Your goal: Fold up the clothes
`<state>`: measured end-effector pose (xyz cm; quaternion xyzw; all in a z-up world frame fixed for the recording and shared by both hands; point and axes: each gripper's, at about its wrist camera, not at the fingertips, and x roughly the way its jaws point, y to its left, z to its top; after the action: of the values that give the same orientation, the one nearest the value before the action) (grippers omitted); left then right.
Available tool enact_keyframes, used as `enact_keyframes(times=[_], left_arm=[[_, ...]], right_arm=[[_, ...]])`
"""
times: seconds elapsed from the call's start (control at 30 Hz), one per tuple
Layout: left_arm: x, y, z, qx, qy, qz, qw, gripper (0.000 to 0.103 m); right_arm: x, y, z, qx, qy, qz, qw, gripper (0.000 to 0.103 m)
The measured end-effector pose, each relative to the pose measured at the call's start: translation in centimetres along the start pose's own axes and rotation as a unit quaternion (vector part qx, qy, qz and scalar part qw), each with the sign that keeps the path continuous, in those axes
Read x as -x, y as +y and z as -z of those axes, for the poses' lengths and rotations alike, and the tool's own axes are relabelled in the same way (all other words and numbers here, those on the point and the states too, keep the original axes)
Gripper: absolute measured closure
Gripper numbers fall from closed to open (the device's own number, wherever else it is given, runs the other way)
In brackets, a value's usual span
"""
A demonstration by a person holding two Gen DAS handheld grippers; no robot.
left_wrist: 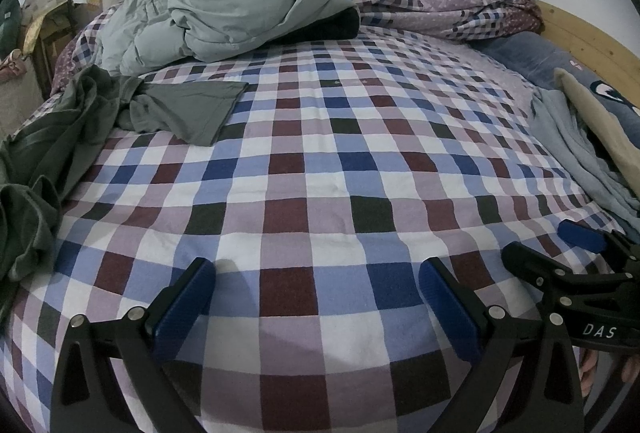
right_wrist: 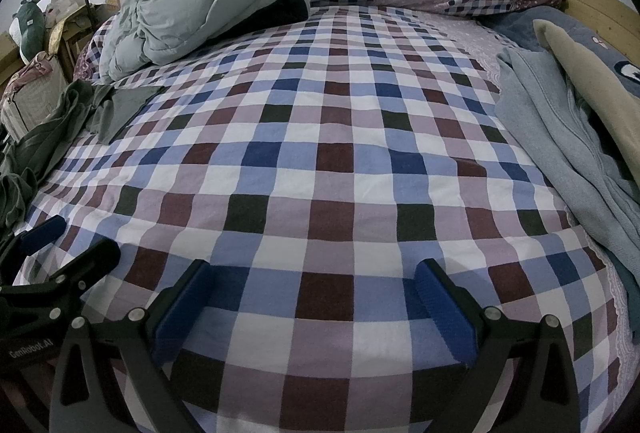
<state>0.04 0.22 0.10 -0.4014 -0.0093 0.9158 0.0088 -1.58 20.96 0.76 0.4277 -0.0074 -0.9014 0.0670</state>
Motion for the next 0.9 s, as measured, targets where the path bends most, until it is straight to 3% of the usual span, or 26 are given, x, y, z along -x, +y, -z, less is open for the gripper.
enact_keyframes(times=[0.9], left_arm=[[-0.24, -0.08, -0.11, -0.006, 0.007, 0.002, 1.0000, 0.000]], right_arm=[[0.01, -0.18, 0.06, -0.003, 0.001, -0.003, 1.000, 0.000]])
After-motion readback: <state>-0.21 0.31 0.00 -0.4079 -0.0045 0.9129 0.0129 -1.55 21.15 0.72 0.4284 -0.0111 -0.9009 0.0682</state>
